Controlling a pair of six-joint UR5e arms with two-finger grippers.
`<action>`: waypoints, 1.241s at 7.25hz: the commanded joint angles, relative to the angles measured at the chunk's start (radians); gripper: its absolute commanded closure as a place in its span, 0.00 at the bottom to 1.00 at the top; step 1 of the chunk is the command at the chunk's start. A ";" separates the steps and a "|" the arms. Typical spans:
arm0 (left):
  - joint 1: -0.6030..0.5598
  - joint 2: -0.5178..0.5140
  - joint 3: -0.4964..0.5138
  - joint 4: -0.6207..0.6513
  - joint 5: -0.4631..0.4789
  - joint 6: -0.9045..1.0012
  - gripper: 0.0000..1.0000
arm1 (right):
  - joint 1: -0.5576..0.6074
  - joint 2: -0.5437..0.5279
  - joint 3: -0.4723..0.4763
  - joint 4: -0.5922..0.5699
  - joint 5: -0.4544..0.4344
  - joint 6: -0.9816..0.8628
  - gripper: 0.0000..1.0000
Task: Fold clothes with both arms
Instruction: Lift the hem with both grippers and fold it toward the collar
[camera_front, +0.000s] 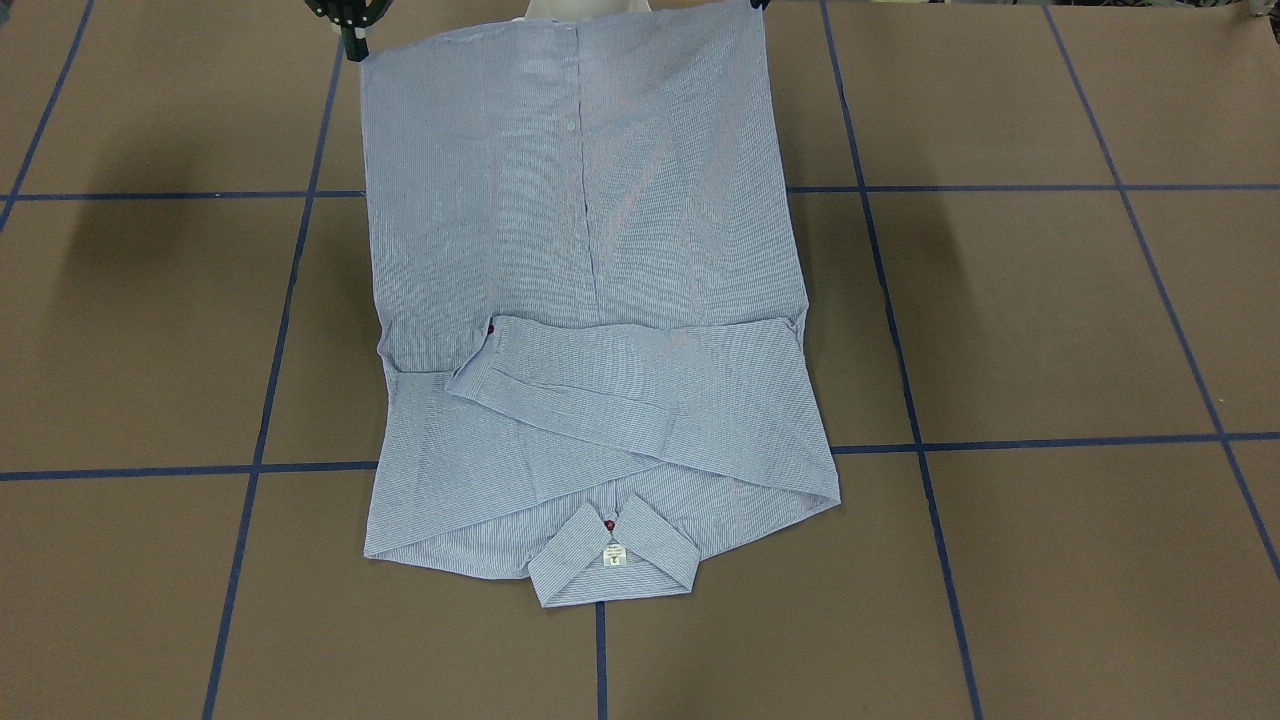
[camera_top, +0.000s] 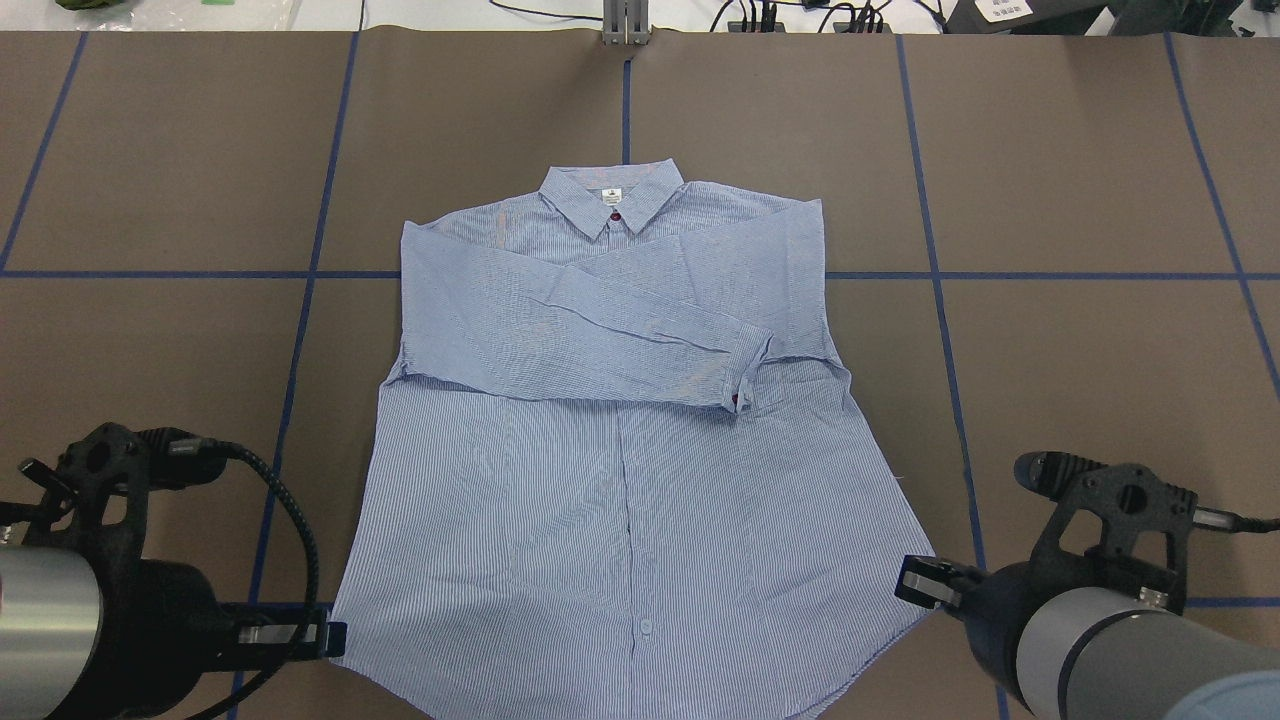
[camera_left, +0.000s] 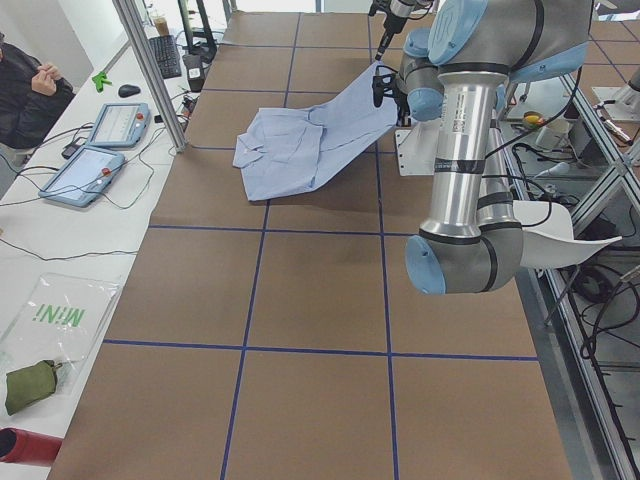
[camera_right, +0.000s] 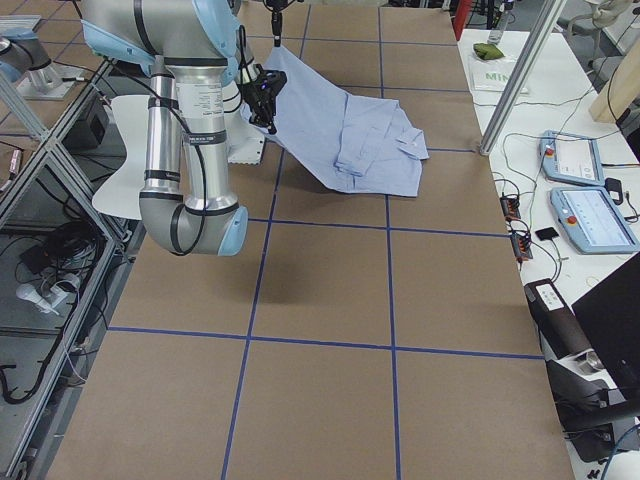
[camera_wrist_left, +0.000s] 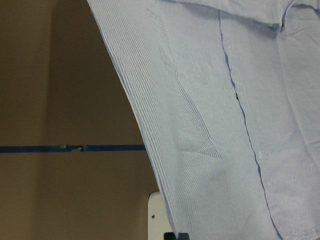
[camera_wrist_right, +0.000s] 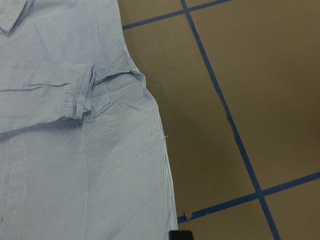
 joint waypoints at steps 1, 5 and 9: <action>-0.097 -0.106 0.119 0.061 -0.014 0.083 1.00 | 0.117 0.098 -0.080 -0.060 0.036 -0.124 1.00; -0.383 -0.263 0.401 0.058 -0.012 0.302 1.00 | 0.444 0.118 -0.399 0.238 0.139 -0.349 1.00; -0.507 -0.410 0.778 -0.143 0.084 0.427 1.00 | 0.599 0.285 -0.747 0.447 0.140 -0.425 1.00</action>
